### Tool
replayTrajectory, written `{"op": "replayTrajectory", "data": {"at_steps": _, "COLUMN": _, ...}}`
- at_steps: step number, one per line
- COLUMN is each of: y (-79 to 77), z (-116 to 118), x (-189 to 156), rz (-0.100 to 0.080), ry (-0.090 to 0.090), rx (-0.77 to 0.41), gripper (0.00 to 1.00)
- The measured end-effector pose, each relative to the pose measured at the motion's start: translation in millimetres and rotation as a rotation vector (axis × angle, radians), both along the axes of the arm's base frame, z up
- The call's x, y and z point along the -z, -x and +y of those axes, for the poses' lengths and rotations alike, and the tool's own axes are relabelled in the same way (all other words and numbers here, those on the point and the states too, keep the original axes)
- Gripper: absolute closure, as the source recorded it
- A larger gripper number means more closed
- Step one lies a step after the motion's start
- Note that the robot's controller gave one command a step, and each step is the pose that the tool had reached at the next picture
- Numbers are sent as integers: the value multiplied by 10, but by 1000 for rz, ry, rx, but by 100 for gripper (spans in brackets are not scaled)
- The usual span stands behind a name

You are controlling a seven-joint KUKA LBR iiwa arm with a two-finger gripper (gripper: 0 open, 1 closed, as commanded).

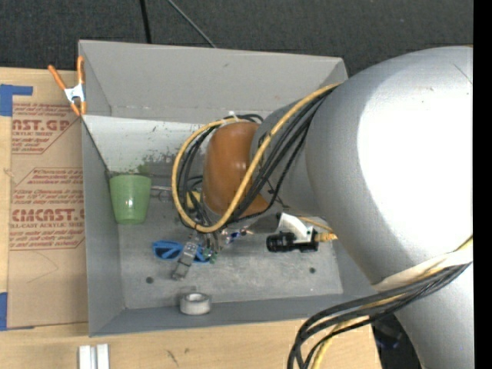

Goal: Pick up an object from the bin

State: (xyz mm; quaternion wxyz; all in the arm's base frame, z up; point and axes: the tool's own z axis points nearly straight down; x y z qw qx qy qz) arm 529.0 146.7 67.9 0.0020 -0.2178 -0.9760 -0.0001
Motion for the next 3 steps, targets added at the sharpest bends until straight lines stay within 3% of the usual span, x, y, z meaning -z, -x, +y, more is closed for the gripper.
{"op": "replayTrajectory", "data": {"at_steps": 1, "y": -2, "z": 4, "x": -4, "rz": -1, "ry": -1, "rx": 0, "gripper": 100}}
{"op": "replayTrajectory", "data": {"at_steps": 3, "y": -29, "z": 21, "x": -1078, "rz": -9, "ry": -1, "rx": -2, "gripper": 100}}
